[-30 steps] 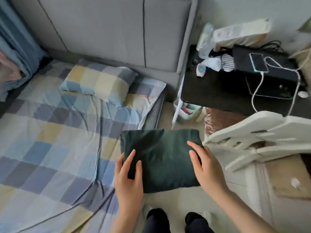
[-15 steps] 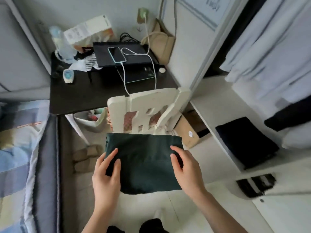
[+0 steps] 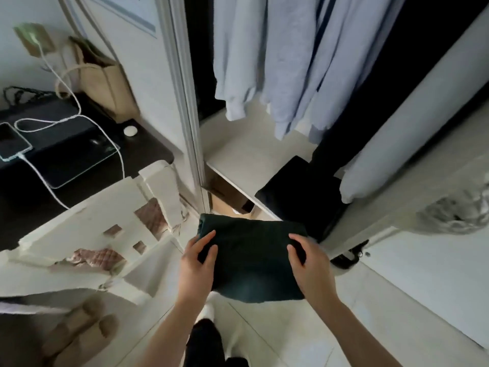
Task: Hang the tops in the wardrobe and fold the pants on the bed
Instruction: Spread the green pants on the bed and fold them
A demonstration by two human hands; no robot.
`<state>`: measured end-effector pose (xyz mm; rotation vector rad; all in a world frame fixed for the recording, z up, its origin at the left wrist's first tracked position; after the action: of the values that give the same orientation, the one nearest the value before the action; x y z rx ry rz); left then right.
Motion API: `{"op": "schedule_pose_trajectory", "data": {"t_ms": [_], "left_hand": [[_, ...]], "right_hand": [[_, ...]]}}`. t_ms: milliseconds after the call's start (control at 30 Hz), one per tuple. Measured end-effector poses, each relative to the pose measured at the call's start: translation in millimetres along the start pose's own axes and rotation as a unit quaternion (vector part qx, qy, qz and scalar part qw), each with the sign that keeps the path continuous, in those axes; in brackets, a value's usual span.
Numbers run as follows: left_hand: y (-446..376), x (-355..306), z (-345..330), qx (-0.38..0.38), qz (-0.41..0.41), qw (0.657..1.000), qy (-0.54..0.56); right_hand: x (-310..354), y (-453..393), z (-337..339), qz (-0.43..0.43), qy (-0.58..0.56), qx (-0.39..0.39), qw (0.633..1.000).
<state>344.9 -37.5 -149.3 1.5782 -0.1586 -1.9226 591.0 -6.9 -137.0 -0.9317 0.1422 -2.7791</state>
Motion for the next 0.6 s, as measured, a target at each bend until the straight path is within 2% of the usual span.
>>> {"op": "schedule_pose_trajectory", "data": {"t_ms": [100, 200, 267, 367, 433, 500, 533, 600], "left_hand": [[-52.7, -30.6, -38.2, 0.05, 0.002, 0.998, -0.034], [-104.9, -69.3, -75.1, 0.108, -0.008, 0.994, -0.019], [-145.0, -98.2, -105.6, 0.16, -0.006, 0.987, -0.018], [-191.3, -134.8, -150.6, 0.227, -0.041, 0.973, -0.03], [-221.1, -148.6, -179.7, 0.24, -0.109, 0.962, -0.072], [-250.6, -140.5, -208.1, 0.246, -0.175, 0.936, -0.181], [-259.9, -130.7, -218.1, 0.254, -0.187, 0.914, -0.256], [-275.8, -98.4, -235.9, 0.267, -0.176, 0.831, -0.454]], "right_hand": [[-24.6, -39.6, 7.4, -0.041, 0.015, -0.038, 0.998], [-53.0, -87.2, 13.9, -0.096, 0.038, -0.065, 0.992], [-71.7, -120.3, 20.4, -0.126, 0.047, -0.129, 0.983], [-87.5, -153.4, 28.3, -0.139, 0.17, -0.253, 0.942], [-98.3, -169.0, 25.5, -0.176, 0.243, -0.299, 0.906], [-119.6, -175.2, 9.6, -0.233, 0.274, -0.263, 0.895], [-132.3, -174.6, -1.7, -0.277, 0.27, -0.19, 0.902], [-157.1, -163.6, -33.4, -0.378, 0.233, 0.025, 0.896]]}}
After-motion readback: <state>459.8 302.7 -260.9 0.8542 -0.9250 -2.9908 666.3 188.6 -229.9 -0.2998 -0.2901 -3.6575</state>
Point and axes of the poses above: each hand's wrist, its own y-axis away from the middle knuckle, its own z-axis out of the back of the hand, x = y × z, the point moved 4 cm from there along -y, towards the middle knuckle, and after that the axes turned 14 degrees about z, right-handed, at the moved point
